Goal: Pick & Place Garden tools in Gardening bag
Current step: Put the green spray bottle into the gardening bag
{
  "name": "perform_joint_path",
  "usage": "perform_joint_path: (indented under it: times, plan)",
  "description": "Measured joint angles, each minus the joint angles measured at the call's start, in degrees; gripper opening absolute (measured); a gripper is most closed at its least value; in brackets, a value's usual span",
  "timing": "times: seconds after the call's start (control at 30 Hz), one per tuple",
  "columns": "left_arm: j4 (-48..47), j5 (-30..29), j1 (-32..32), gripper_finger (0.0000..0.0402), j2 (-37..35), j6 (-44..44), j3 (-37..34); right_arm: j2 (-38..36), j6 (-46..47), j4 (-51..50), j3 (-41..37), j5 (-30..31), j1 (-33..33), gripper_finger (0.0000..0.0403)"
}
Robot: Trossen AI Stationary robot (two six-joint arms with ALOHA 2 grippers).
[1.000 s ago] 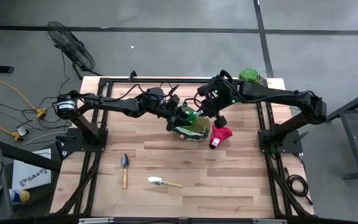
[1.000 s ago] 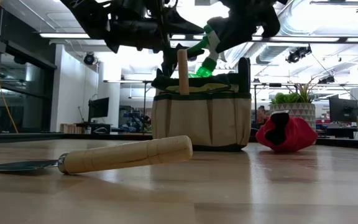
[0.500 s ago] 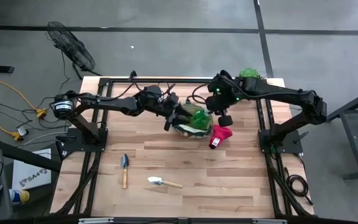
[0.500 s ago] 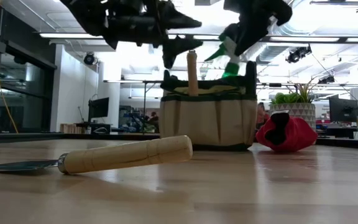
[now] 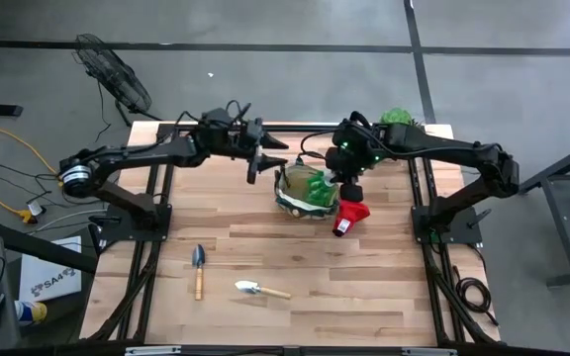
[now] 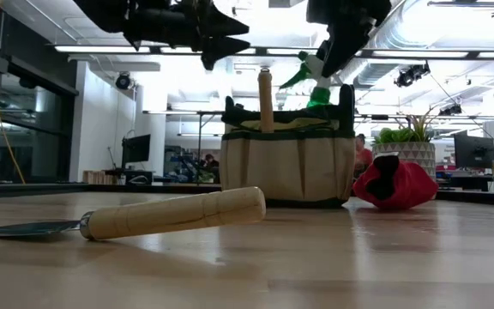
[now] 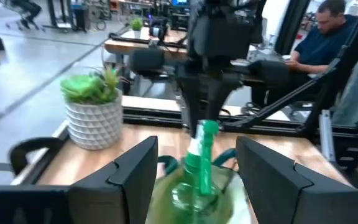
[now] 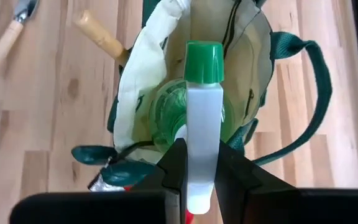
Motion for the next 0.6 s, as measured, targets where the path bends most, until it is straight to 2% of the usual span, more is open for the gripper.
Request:
perform_joint_path:
  times: [0.33, 0.6]
  plan:
    - [-2.67, 1.08, 5.55, 0.0212, -1.89, 1.02, -0.02, 2.84, 0.50, 0.78, 0.00, 1.33, 0.68, 0.0041]
    - [-3.84, 3.09, 6.26, 0.0212, -1.90, 1.21, -0.02, 5.55, -1.03, 0.93, 0.00, 1.72, 0.76, 0.0046]
